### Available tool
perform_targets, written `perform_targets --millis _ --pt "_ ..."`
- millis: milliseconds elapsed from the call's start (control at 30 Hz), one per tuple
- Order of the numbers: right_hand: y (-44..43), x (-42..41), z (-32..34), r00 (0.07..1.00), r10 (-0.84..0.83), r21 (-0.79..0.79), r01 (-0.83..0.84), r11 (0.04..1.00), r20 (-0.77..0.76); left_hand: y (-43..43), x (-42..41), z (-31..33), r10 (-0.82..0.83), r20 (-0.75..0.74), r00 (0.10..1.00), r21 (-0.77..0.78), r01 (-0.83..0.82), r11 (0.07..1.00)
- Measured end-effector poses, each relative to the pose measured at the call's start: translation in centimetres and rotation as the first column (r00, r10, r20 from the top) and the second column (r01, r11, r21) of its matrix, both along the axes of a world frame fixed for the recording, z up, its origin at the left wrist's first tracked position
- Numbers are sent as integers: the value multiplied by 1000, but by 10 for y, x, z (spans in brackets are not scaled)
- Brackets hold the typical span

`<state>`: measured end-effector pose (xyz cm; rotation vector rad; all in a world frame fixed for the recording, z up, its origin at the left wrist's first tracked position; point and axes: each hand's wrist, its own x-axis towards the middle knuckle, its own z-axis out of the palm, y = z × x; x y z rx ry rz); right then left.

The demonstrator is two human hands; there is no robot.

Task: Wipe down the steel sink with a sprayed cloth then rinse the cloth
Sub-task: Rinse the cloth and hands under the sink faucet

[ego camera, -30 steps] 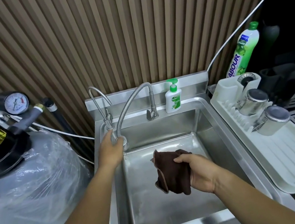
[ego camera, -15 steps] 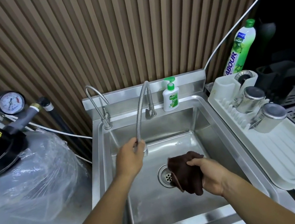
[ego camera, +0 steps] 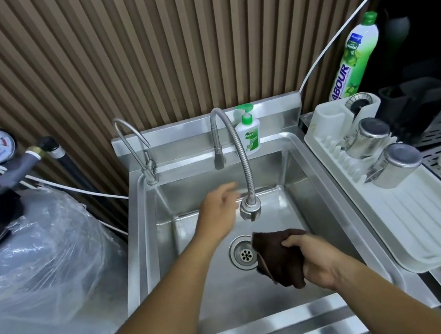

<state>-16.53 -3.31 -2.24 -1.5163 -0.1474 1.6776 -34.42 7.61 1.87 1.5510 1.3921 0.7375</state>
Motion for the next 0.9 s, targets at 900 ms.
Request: perform_targets --millis 900 --pt "13 4 -28 996 38 19 -36 999 -84 166 29 -81 706 333 625 -730 -304 613"
